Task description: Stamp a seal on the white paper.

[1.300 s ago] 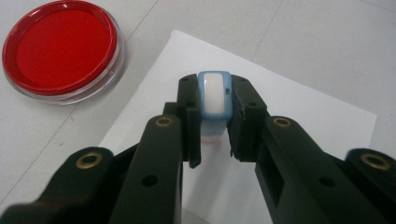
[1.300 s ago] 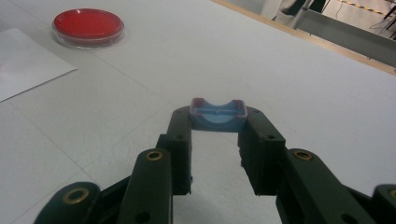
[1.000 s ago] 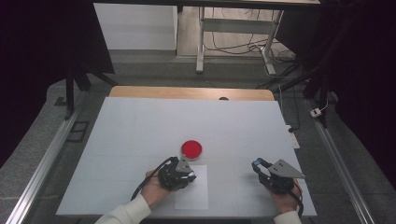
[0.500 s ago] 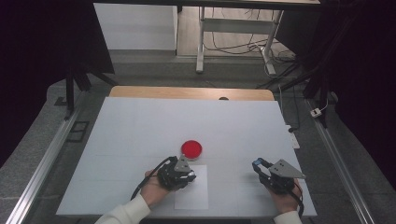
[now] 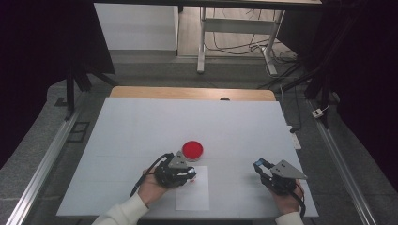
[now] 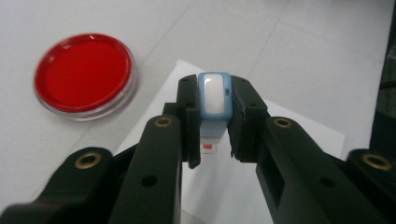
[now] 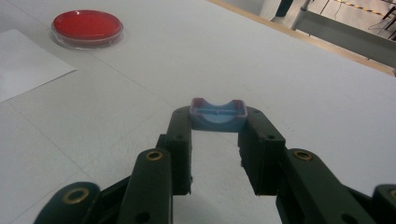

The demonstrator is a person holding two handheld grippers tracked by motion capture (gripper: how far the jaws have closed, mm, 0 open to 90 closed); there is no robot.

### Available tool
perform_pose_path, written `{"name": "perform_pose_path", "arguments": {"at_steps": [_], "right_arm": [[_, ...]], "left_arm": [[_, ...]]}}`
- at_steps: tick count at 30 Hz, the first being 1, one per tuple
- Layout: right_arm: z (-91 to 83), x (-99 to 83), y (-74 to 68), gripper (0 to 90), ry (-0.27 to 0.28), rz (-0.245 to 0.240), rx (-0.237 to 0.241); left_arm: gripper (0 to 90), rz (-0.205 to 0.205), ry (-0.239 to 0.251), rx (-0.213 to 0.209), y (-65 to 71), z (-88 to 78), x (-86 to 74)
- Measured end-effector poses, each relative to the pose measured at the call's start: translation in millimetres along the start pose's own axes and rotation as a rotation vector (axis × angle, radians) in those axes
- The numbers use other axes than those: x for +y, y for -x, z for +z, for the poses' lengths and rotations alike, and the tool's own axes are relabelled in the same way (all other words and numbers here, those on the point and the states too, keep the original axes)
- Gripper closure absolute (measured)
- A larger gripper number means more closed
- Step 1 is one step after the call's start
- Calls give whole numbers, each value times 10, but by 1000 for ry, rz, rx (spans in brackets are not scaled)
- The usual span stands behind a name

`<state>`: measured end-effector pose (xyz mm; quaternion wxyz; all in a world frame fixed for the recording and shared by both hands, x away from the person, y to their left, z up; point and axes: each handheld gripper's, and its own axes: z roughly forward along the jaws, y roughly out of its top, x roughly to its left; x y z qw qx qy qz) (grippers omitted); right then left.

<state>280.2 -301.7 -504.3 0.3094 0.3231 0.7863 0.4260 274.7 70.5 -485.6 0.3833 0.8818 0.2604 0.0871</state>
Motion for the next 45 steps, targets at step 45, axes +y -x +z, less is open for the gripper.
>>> {"name": "perform_pose_path", "arguments": {"at_steps": [45], "right_arm": [[-7, -6, 3, 652, -4, 0, -1]], "left_arm": [[753, -169, 207, -14, -234, -466, -69]]}}
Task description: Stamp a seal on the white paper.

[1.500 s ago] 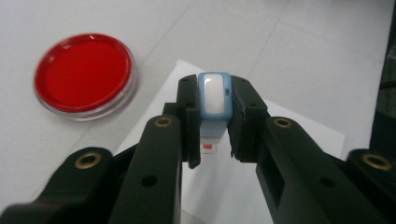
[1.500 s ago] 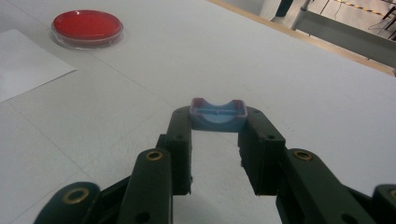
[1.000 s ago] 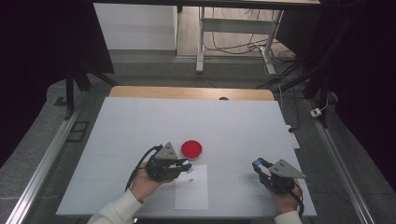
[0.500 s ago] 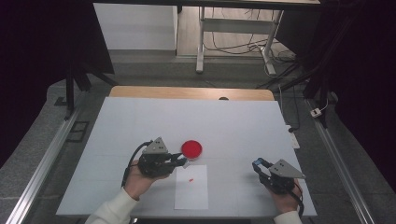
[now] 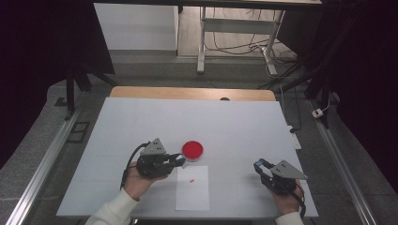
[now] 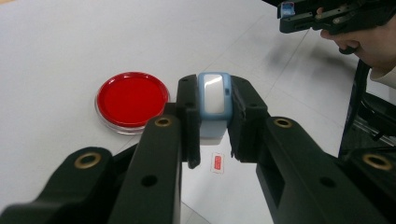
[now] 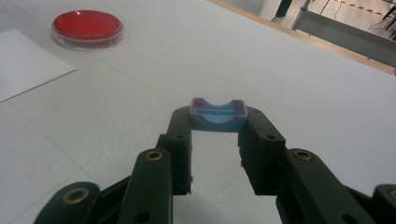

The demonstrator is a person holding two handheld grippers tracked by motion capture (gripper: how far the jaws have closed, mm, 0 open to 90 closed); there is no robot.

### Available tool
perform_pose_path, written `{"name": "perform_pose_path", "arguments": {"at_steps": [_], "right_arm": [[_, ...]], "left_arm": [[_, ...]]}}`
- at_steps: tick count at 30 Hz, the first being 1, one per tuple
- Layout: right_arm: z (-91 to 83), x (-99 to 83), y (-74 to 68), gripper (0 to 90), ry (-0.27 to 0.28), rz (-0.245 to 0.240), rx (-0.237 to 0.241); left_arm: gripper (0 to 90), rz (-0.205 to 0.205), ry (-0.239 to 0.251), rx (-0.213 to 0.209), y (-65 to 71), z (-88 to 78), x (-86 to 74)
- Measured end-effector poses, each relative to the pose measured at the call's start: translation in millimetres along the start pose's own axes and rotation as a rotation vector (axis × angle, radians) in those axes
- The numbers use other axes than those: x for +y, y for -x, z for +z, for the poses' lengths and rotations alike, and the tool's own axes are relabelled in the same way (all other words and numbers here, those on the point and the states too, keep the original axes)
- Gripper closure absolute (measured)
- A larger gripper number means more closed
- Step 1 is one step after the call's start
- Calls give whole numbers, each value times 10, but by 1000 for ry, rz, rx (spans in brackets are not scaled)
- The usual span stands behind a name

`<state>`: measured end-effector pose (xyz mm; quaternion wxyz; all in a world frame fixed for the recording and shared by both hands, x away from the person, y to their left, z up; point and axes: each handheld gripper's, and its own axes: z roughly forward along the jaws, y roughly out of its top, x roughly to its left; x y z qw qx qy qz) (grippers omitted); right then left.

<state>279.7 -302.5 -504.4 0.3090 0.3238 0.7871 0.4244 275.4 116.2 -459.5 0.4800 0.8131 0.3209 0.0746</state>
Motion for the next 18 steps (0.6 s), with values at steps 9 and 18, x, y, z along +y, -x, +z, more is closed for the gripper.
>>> {"name": "perform_pose_path", "arguments": {"at_steps": [9, 18], "right_arm": [[1, 5, -12, 652, 9, 1, 2], [-5, 20, -31, 652, 8, -5, 2]], "left_arm": [[753, -6, 3, -6, -1, 18, -5], [753, -8, 7, -5, 5, 24, 0]]}}
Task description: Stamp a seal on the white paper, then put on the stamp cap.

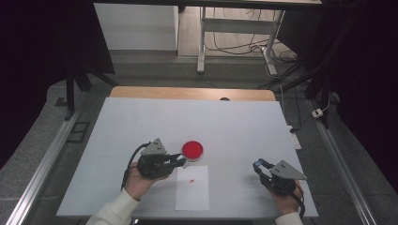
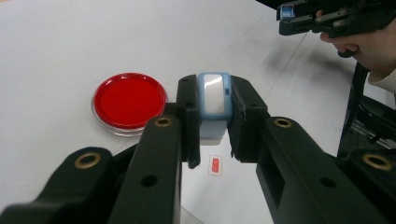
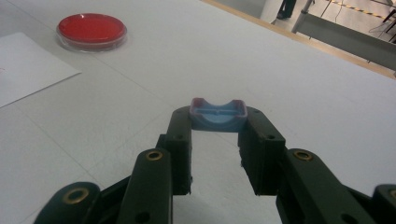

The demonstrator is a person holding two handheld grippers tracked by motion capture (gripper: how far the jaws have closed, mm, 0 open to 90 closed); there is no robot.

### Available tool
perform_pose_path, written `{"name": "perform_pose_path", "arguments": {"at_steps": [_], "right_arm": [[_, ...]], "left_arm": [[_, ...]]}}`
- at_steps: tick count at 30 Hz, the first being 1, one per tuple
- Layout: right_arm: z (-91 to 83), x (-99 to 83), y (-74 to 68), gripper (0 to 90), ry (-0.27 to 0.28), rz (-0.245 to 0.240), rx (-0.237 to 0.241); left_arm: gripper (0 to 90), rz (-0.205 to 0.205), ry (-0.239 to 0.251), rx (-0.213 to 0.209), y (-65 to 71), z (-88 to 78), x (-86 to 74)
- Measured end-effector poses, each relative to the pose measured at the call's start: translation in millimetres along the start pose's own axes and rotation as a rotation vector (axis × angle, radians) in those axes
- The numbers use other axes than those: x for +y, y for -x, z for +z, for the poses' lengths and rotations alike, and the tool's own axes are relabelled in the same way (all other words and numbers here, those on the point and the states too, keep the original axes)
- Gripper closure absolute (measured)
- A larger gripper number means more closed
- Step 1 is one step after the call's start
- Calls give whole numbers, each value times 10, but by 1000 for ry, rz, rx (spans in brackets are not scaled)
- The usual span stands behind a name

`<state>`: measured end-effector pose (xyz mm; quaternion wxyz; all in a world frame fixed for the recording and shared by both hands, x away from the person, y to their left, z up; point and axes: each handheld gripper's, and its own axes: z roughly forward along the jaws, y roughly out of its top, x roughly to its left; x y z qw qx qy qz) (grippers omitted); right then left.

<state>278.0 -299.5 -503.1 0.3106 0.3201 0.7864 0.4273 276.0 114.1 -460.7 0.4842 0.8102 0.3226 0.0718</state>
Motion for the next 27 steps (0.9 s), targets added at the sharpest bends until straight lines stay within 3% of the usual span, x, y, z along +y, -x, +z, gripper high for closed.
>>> {"name": "perform_pose_path", "arguments": {"at_steps": [13, 27], "right_arm": [[16, 42, -81, 652, 6, -18, 12], [71, 110, -229, 652, 24, -18, 66]], "left_arm": [[752, 3, -5, -7, 20, 25, 8], [752, 1, -4, -12, 27, 35, 12]]}}
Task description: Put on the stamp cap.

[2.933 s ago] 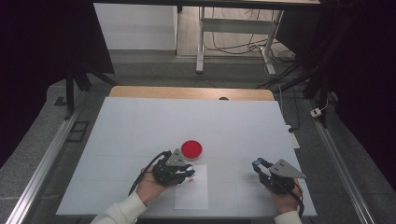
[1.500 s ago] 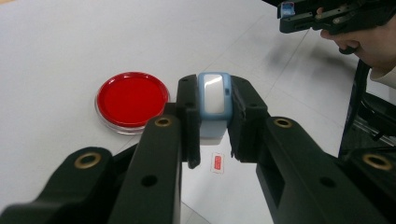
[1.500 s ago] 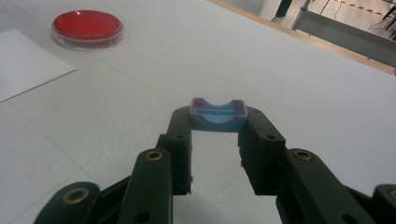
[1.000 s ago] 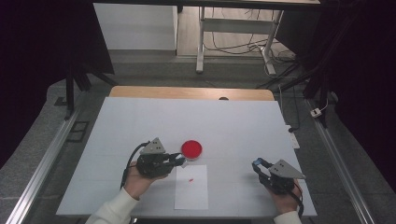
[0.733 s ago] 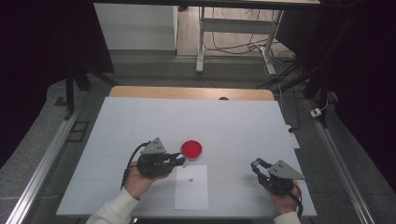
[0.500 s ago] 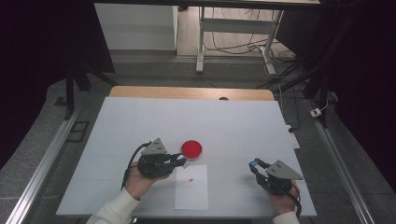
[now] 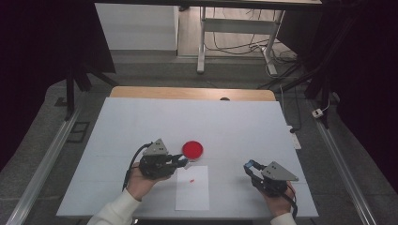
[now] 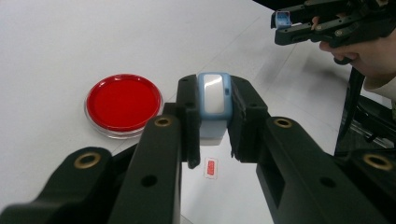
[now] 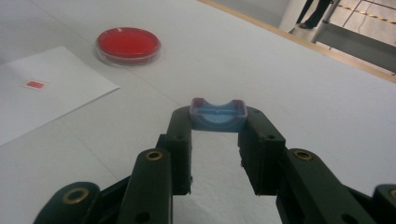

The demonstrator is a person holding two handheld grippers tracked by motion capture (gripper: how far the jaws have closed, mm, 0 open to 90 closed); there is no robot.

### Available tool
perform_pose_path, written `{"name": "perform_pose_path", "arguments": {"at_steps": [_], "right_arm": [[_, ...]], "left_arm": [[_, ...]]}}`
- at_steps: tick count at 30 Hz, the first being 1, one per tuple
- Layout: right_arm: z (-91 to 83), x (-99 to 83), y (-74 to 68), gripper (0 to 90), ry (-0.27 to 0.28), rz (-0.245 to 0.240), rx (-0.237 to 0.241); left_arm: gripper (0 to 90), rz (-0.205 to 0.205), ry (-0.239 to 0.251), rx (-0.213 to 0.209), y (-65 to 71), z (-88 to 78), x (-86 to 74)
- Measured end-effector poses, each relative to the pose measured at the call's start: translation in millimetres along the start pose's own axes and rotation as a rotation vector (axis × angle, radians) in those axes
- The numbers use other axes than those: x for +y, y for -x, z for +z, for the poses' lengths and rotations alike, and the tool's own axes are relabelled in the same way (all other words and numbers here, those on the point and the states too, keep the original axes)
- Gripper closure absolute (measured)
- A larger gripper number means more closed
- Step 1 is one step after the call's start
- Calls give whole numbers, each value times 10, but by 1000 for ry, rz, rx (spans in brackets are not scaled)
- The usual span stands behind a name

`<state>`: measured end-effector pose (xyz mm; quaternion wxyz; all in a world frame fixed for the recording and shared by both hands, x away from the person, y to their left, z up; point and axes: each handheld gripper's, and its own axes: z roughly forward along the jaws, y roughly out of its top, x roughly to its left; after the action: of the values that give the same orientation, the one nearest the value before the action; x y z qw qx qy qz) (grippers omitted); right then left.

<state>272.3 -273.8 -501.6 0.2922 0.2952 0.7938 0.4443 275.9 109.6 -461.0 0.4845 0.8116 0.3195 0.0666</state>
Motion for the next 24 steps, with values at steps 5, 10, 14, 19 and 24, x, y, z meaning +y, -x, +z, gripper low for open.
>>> {"name": "perform_pose_path", "arguments": {"at_steps": [5, 10, 14, 19, 24], "right_arm": [[55, 30, -87, 651, -1, -11, 27], [112, 54, -171, 651, -7, -27, 47], [135, 71, -223, 651, -8, -31, 61], [167, 85, -255, 651, -8, -36, 75], [189, 101, -285, 651, 1, -30, 86]], "left_arm": [[751, 2, -2, -5, 9, 10, 2], [751, 2, -3, -7, 17, 19, 3], [751, 2, -6, -6, 17, 27, 1], [751, 3, -9, -7, 14, 34, 0], [751, 1, -14, -9, 17, 54, -9]]}}
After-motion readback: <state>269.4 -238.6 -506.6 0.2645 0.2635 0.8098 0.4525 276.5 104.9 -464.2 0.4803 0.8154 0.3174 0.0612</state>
